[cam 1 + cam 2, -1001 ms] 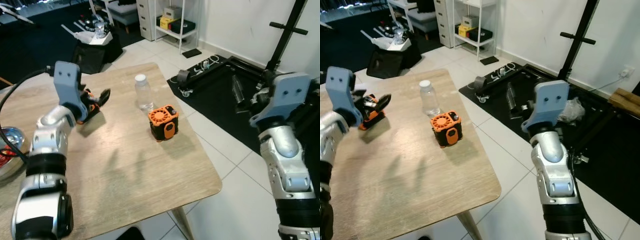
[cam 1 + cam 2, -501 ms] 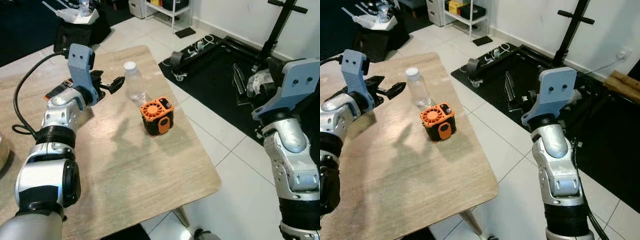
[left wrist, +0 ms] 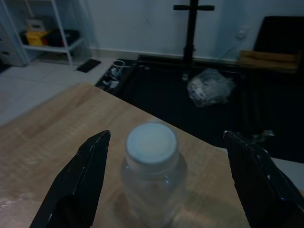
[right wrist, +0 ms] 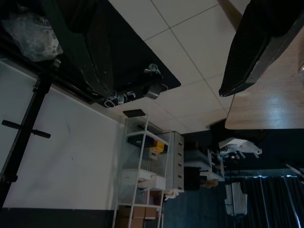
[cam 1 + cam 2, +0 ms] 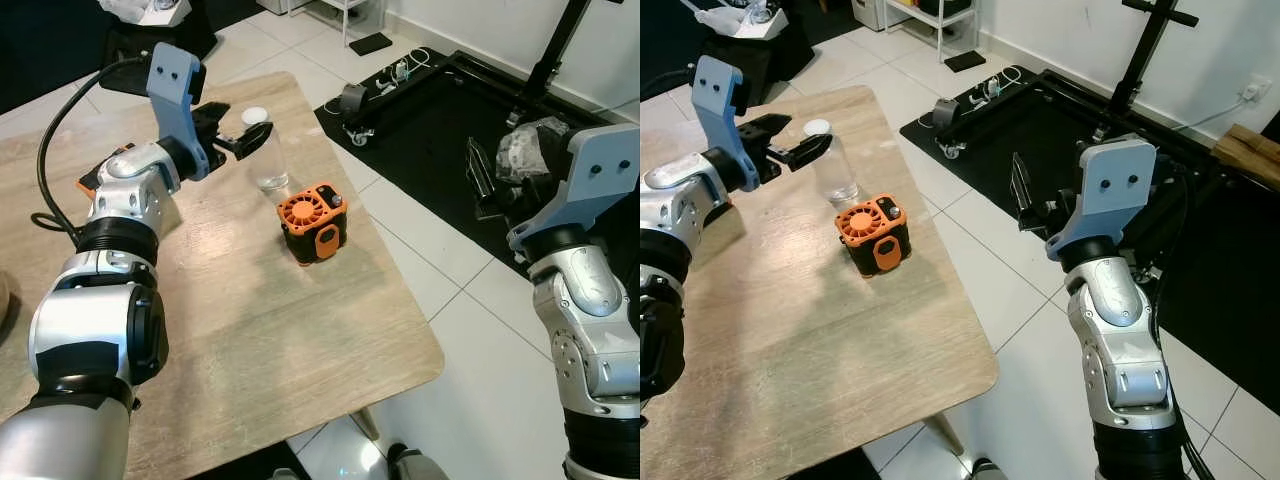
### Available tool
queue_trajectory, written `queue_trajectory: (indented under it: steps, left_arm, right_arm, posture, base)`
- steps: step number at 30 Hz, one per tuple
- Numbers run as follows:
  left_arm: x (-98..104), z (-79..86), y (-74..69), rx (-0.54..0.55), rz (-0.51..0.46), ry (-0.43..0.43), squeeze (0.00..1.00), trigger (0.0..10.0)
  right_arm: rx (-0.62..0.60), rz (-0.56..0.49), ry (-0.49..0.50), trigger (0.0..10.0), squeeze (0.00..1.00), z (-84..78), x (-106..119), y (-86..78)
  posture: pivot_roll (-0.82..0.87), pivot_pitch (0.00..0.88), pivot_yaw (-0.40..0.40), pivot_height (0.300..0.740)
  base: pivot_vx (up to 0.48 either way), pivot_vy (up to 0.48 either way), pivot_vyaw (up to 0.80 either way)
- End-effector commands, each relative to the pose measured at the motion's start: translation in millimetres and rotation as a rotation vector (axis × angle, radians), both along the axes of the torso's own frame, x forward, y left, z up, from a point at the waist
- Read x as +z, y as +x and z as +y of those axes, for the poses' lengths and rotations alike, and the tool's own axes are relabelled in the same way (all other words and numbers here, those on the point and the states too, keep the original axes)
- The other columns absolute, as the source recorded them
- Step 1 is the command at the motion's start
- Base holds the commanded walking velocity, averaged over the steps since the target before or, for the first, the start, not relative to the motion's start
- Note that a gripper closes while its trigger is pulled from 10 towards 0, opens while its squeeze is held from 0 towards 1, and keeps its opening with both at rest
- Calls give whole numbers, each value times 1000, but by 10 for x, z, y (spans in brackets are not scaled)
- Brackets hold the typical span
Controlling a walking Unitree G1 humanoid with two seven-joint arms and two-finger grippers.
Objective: Restocking fridge
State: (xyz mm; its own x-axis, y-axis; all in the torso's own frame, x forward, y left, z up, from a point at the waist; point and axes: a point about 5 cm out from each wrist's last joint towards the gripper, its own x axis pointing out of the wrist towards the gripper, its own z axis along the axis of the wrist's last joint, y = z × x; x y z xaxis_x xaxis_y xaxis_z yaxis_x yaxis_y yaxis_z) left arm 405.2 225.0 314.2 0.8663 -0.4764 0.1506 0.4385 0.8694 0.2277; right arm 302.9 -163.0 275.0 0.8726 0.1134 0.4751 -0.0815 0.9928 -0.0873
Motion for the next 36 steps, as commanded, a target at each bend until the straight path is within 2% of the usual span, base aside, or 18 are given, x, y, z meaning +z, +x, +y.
queue_trajectory:
  steps: [1,8,28,29,30,31,33,34,35,36]
  left_arm:
    - [-66,-39,23,14,20,23,0,10000]
    - [-86,2,43,87,30,29,0,10000]
    - [-22,-84,78,101,22,14,0,10000]
    - [-25,-96,82,102,23,14,0,9647]
    - [-25,-109,86,102,22,15,0,7176]
    - [-22,-124,89,101,20,21,0,5608]
    - [-20,-134,91,100,18,26,0,5608]
    - [-19,-142,93,99,17,28,0,3725]
    - [-17,-147,94,98,17,30,0,2510]
    - [-17,-147,94,98,17,30,0,2510]
  right_arm:
    - [17,-4,0,10000,0,37,18,-46]
    - [7,-7,-3,10000,0,29,44,-114]
    - [12,17,-14,10000,0,48,26,-218]
    - [12,18,-16,10000,0,49,27,-224]
    - [12,19,-17,10000,0,49,29,-231]
    - [12,19,-19,10000,0,49,30,-236]
    - [11,20,-20,10000,0,49,30,-239]
    - [10,21,-20,10000,0,49,30,-243]
    - [10,22,-21,10000,0,50,30,-246]
    - [10,22,-21,10000,0,50,30,-246]
  posture:
    - [-210,298,15,740]
    - [-215,322,23,740]
    - [-269,340,16,740]
    - [-276,338,15,740]
    - [-280,335,16,740]
    - [-280,334,16,740]
    - [-280,334,16,740]
    - [-284,331,19,740]
    - [-285,331,20,740]
    - [-285,331,20,740]
  base:
    - [0,0,0]
    - [0,0,0]
    - [0,0,0]
    - [0,0,0]
    - [0,0,0]
    - [0,0,0]
    - [0,0,0]
    - [0,0,0]
    - [0,0,0]
    - [0,0,0]
